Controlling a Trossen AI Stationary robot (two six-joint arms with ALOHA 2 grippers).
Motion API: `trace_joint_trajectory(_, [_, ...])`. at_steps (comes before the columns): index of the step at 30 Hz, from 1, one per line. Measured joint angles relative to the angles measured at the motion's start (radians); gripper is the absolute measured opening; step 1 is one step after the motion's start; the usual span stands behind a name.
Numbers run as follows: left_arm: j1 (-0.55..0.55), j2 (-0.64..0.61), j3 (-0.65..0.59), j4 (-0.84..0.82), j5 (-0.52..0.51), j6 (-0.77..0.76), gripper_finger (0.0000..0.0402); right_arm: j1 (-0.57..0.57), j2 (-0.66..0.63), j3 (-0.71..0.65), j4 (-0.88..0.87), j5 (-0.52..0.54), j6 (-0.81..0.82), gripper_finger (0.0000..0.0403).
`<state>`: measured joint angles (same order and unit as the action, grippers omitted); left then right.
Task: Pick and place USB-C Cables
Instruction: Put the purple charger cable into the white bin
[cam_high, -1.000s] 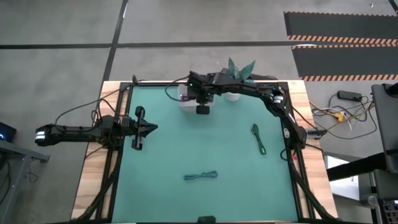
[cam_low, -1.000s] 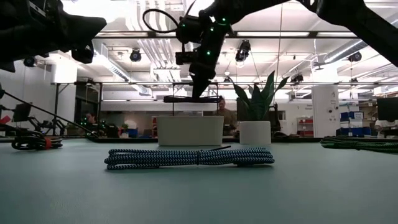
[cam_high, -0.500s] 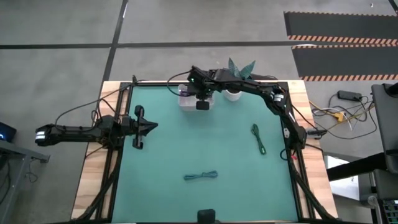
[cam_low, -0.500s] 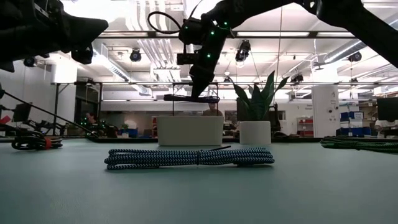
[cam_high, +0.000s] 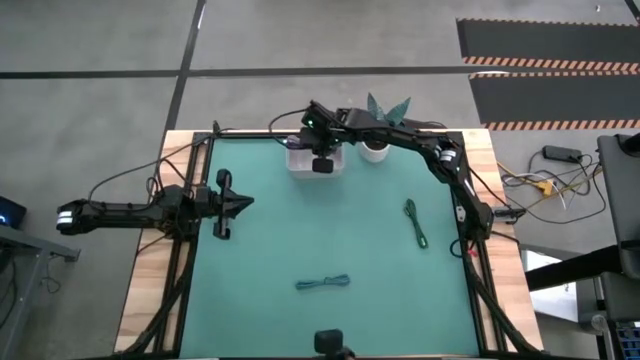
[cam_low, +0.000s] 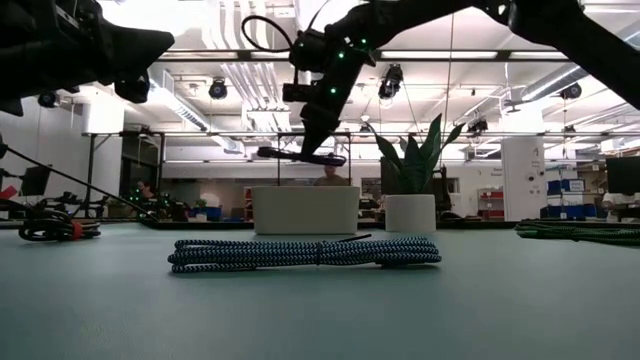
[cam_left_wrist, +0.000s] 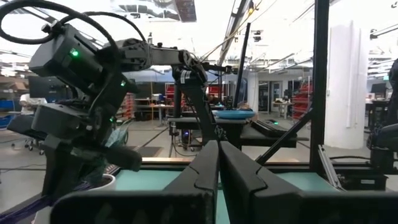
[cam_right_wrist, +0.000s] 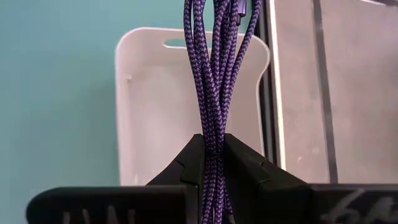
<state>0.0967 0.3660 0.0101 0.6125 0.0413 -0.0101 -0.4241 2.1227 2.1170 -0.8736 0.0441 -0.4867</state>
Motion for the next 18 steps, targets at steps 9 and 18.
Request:
trace_joint_trajectory(9, [0.000,0.000,0.000,0.000,-0.022,0.000,0.0000,-0.034,0.057,0.000,0.031,-0.001,-0.026,0.0034])
trace_joint_trajectory(18, [0.000,0.001,0.000,-0.001,-0.026,0.000,0.0000,-0.058,0.118,0.000,0.065,-0.053,-0.039,0.0034])
